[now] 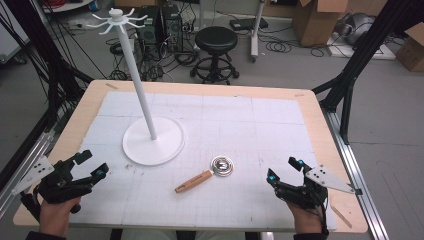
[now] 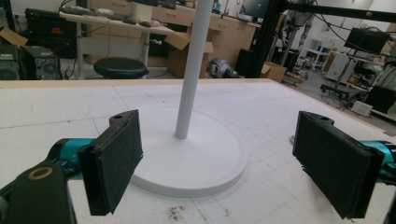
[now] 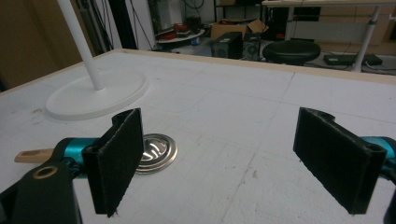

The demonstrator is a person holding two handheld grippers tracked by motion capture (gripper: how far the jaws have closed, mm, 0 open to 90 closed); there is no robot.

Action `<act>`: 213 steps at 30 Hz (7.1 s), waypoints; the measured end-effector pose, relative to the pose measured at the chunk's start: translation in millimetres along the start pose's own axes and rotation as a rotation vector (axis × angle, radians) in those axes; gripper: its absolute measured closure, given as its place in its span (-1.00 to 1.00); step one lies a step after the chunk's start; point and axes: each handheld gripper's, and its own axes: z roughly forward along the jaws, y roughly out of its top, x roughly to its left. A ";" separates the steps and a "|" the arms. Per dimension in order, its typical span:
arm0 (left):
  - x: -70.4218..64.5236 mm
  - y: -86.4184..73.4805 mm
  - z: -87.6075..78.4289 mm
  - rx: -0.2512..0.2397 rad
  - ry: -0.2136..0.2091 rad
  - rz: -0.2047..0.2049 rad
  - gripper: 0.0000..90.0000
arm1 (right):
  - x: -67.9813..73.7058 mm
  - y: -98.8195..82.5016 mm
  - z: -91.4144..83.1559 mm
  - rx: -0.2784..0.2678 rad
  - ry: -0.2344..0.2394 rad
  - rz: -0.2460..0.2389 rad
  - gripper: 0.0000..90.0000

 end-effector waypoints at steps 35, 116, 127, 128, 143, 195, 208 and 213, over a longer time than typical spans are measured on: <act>3.2 -2.3 -4.4 0.006 0.012 -0.021 -0.62 | 113.6 -12.7 103.6 0.276 0.556 -0.187 0.64; 6.8 -2.8 -3.1 0.019 0.006 -0.029 -0.60 | 139.8 24.1 222.4 0.501 0.394 -0.251 0.98; 7.9 -3.0 -2.8 0.016 0.002 -0.034 -0.60 | 179.9 35.9 274.3 0.661 0.461 -0.361 0.98; 8.1 -3.0 -3.0 0.017 0.002 -0.034 -0.60 | 181.4 36.8 275.2 0.678 0.456 -0.374 0.97; 8.2 -3.0 -2.7 0.018 0.002 -0.033 -0.60 | 174.6 36.8 270.7 0.788 0.442 -0.431 0.98; 6.8 -4.3 -0.5 0.033 0.004 -0.026 -0.60 | 104.2 28.9 191.9 0.687 0.329 -0.363 0.62; 2.7 -4.4 1.4 0.036 -0.004 -0.016 -0.60 | 30.1 10.9 69.6 0.258 0.130 -0.201 -0.53; 1.5 -3.5 2.0 0.033 -0.014 -0.013 -0.60 | 19.1 5.4 42.9 0.189 0.109 -0.146 -0.63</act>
